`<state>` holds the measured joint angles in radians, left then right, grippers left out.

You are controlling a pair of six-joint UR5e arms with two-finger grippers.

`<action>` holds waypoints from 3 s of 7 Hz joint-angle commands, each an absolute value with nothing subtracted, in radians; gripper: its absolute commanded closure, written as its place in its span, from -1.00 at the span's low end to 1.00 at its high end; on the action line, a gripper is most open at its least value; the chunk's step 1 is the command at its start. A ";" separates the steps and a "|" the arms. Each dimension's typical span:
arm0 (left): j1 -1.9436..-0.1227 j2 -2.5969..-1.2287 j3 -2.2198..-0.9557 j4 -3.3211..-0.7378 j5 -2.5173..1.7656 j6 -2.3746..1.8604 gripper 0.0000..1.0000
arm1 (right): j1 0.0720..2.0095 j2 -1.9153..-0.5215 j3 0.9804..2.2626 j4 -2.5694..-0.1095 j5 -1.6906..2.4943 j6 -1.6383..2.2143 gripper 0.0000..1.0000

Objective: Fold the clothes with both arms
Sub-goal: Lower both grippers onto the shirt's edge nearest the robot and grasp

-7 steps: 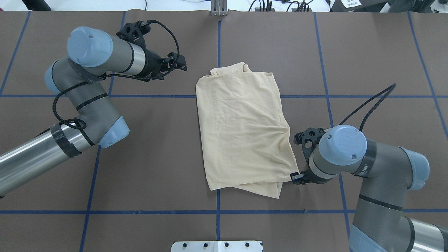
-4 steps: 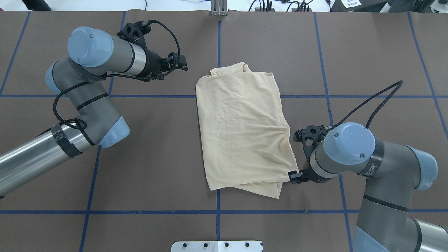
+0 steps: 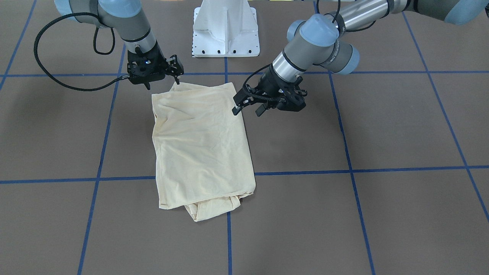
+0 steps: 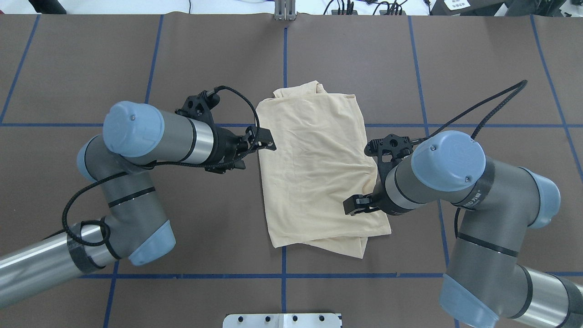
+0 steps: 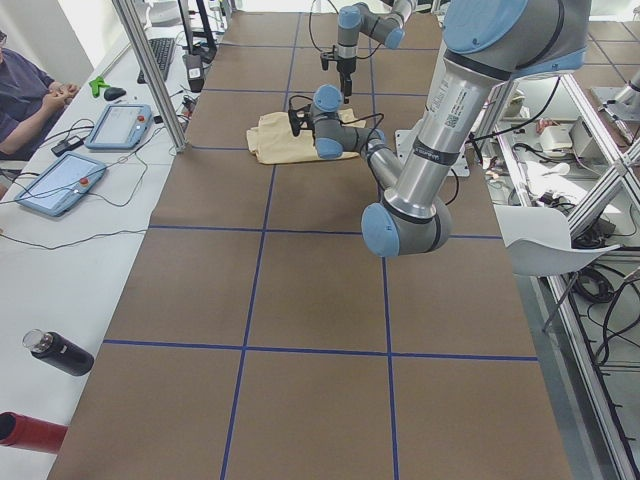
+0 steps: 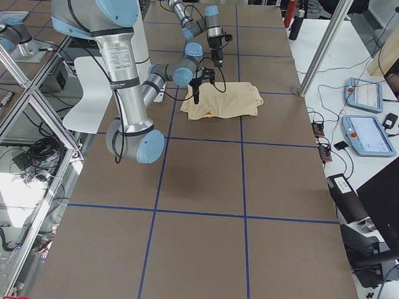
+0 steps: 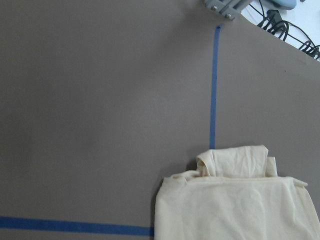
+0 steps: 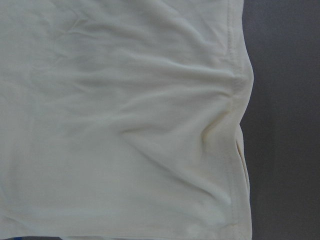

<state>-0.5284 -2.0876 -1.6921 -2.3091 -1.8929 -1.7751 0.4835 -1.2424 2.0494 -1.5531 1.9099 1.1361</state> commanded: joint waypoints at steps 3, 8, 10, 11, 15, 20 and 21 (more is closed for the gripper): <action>-0.298 -2.069 -1.659 -2.306 -1.728 -2.011 -0.96 | 0.503 -1.223 2.046 -1.474 1.910 1.224 -0.98; -0.287 -2.100 -1.629 -2.278 -1.735 -2.019 -0.89 | 0.518 -1.223 2.052 -1.471 1.939 1.227 -0.98; -0.287 -2.121 -1.602 -2.273 -1.735 -2.045 -0.88 | 0.535 -1.223 2.052 -1.471 1.965 1.227 -0.99; -0.287 -2.123 -1.600 -2.273 -1.735 -2.045 -0.86 | 0.537 -1.223 2.052 -1.471 1.965 1.227 -0.98; -0.287 -2.129 -1.595 -2.270 -1.735 -2.045 -0.21 | 0.537 -1.223 2.052 -1.471 1.965 1.227 -0.98; -0.284 -2.137 -1.617 -2.232 -1.741 -2.043 1.00 | 0.537 -1.233 2.052 -1.471 1.973 1.230 -0.98; -0.287 -2.134 -1.630 -2.229 -1.741 -2.043 1.00 | 0.534 -1.236 2.048 -1.474 1.976 1.288 -0.98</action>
